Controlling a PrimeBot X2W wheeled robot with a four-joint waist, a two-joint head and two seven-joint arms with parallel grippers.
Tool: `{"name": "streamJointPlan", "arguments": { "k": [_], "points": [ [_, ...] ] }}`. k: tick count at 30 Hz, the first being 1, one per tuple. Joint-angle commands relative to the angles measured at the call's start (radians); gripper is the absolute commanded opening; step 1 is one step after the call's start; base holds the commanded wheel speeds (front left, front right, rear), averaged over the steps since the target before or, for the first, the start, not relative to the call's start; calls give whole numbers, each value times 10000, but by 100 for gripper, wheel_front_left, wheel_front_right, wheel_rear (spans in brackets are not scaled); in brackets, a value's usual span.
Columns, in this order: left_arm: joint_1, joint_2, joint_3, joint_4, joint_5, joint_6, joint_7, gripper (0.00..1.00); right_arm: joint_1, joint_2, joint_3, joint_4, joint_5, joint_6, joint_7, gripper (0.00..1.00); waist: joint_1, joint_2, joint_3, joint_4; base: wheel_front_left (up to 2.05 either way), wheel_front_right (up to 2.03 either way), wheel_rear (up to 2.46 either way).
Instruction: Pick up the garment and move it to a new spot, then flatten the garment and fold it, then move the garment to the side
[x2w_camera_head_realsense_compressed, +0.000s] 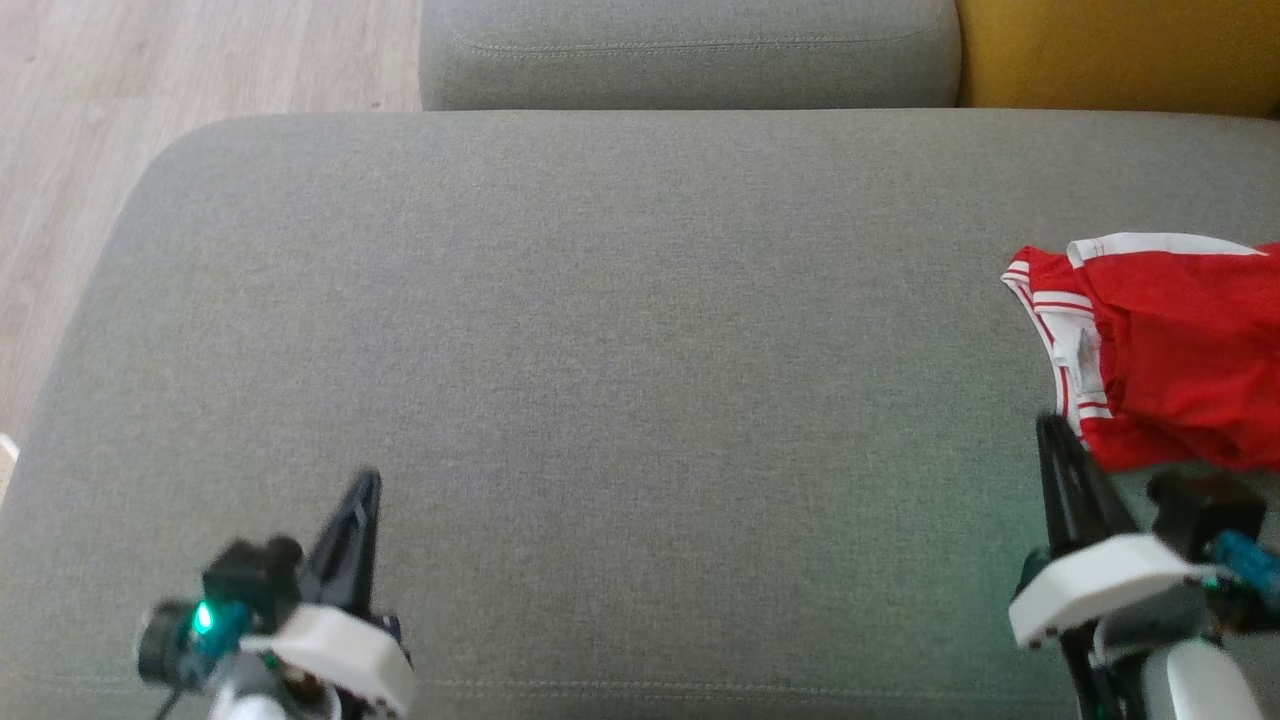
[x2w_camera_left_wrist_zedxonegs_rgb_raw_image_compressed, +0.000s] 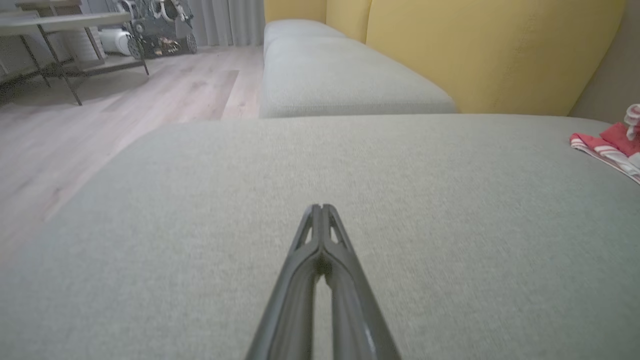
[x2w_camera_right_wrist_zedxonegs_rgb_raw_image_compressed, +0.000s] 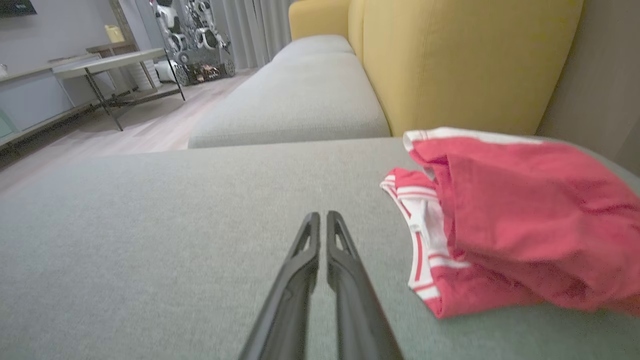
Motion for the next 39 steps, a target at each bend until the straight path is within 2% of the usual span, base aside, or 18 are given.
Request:
{"name": "streamJointPlan", "arguments": {
  "k": [1, 39],
  "points": [
    [-62, -3, 105, -98, -201, -39, 39, 0, -93, -3, -30, -53, 230, 0, 25, 0, 0, 0, -5, -9, 0, 0, 0],
    [-319, -718, 1473, 207, -3969, -845, 956, 0, -407, -21, -170, 424, 4629, -3, 215, 0, 0, 0, -93, -160, 0, 0, 0]
  ]
}}
